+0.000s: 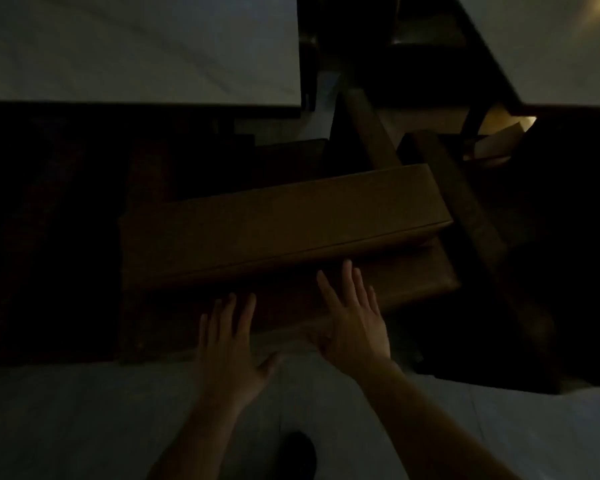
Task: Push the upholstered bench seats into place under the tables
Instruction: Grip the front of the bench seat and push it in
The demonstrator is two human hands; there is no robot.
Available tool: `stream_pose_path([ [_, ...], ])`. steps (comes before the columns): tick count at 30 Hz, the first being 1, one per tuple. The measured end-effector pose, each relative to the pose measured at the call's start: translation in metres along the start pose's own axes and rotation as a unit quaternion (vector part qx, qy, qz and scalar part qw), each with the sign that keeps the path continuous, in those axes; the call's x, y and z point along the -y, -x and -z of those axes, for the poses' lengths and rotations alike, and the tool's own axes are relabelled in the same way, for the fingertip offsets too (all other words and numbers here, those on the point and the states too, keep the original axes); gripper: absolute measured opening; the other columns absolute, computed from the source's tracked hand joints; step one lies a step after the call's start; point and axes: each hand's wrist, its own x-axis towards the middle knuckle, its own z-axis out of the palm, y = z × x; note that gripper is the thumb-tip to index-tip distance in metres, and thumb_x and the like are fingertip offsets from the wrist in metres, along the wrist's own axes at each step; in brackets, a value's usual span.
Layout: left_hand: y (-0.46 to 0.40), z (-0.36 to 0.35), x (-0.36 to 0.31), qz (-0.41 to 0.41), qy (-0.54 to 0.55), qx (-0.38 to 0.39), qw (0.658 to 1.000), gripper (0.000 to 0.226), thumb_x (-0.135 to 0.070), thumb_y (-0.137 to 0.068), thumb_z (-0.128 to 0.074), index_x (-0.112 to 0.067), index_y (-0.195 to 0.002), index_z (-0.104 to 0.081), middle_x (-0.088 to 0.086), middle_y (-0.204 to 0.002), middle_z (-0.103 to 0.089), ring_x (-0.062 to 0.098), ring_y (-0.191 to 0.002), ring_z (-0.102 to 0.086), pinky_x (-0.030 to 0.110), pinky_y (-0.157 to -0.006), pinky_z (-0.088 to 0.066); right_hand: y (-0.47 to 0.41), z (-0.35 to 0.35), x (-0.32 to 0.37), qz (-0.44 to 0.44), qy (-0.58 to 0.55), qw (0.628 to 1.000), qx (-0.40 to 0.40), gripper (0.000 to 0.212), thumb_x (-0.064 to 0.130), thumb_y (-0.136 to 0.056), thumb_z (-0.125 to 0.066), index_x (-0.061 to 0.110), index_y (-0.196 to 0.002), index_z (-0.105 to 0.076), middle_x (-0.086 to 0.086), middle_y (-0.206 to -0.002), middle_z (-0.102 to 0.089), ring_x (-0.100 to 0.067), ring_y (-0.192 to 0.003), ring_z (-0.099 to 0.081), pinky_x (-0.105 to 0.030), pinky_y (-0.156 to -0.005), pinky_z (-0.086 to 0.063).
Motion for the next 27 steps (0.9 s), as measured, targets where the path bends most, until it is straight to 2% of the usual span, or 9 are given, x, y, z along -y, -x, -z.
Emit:
stream_pose_path([
  [3,-0.009,-0.005,0.003,-0.006,-0.020,-0.009,1.000,0.104,-0.087,-0.071,-0.037,-0.030,-0.155,-0.016,0.009,-0.160,-0.024,0.032,-0.148,-0.012,0.054,-0.119,-0.014,-0.006,-0.014,-0.010,-0.012,0.028,0.999,0.043,0.105,0.075,-0.083,-0.049,0.038,-0.150,0.023,-0.010,-0.159,0.030,-0.031,-0.147,0.026,-0.053,-0.122,-0.003],
  [7,-0.021,-0.014,0.011,-0.010,-0.045,-0.011,0.999,0.104,-0.074,-0.072,-0.058,-0.030,-0.155,-0.014,0.008,-0.159,-0.026,0.032,-0.148,-0.013,0.053,-0.119,-0.015,-0.032,-0.018,-0.031,-0.002,0.048,0.998,0.028,0.110,0.069,-0.082,-0.057,0.038,-0.150,0.025,-0.012,-0.161,0.025,-0.034,-0.147,0.024,-0.055,-0.122,-0.003],
  [11,-0.033,-0.017,0.015,-0.003,-0.045,-0.018,0.999,0.100,-0.069,-0.074,-0.064,-0.028,-0.154,-0.021,0.006,-0.156,-0.031,0.031,-0.145,-0.021,0.051,-0.119,-0.017,-0.042,-0.025,-0.048,0.006,0.049,0.999,0.024,0.111,0.071,-0.080,-0.058,0.041,-0.149,0.024,-0.009,-0.160,0.027,-0.035,-0.146,0.026,-0.057,-0.121,-0.003],
  [14,-0.035,-0.022,0.019,-0.008,-0.050,-0.035,0.998,0.095,-0.068,-0.075,-0.064,-0.026,-0.153,-0.027,0.007,-0.154,-0.034,0.033,-0.141,-0.028,0.054,-0.117,-0.023,-0.039,-0.039,-0.049,0.005,0.055,0.998,0.006,0.107,0.071,-0.082,-0.055,0.038,-0.152,0.019,-0.012,-0.161,0.025,-0.037,-0.146,0.026,-0.059,-0.121,-0.002],
  [21,-0.033,-0.029,0.027,-0.009,-0.043,-0.056,0.997,0.085,-0.062,-0.082,-0.061,-0.030,-0.152,-0.028,0.004,-0.154,-0.034,0.031,-0.144,-0.024,0.054,-0.116,-0.025,-0.038,-0.046,-0.043,-0.003,0.074,0.997,-0.020,0.099,0.072,-0.084,-0.050,0.032,-0.156,0.005,-0.020,-0.164,0.005,-0.042,-0.149,0.012,-0.061,-0.120,-0.006],
  [24,-0.034,-0.027,0.031,-0.016,-0.052,-0.058,0.997,0.082,-0.062,-0.081,-0.062,-0.031,-0.151,-0.031,0.003,-0.151,-0.039,0.030,-0.139,-0.031,0.052,-0.111,-0.032,-0.038,-0.045,-0.040,-0.011,0.085,0.996,-0.016,0.099,0.075,-0.084,-0.046,0.031,-0.156,0.006,-0.020,-0.164,0.003,-0.042,-0.149,0.011,-0.061,-0.120,-0.005],
  [27,-0.035,-0.023,0.032,-0.014,-0.061,-0.048,0.997,0.080,-0.064,-0.083,-0.059,-0.034,-0.150,-0.029,0.000,-0.150,-0.037,0.028,-0.136,-0.031,0.050,-0.108,-0.033,-0.036,-0.047,-0.035,-0.022,0.090,0.996,-0.019,0.100,0.076,-0.083,-0.046,0.030,-0.156,0.003,-0.021,-0.164,0.000,-0.043,-0.149,0.008,-0.061,-0.119,-0.007],
])
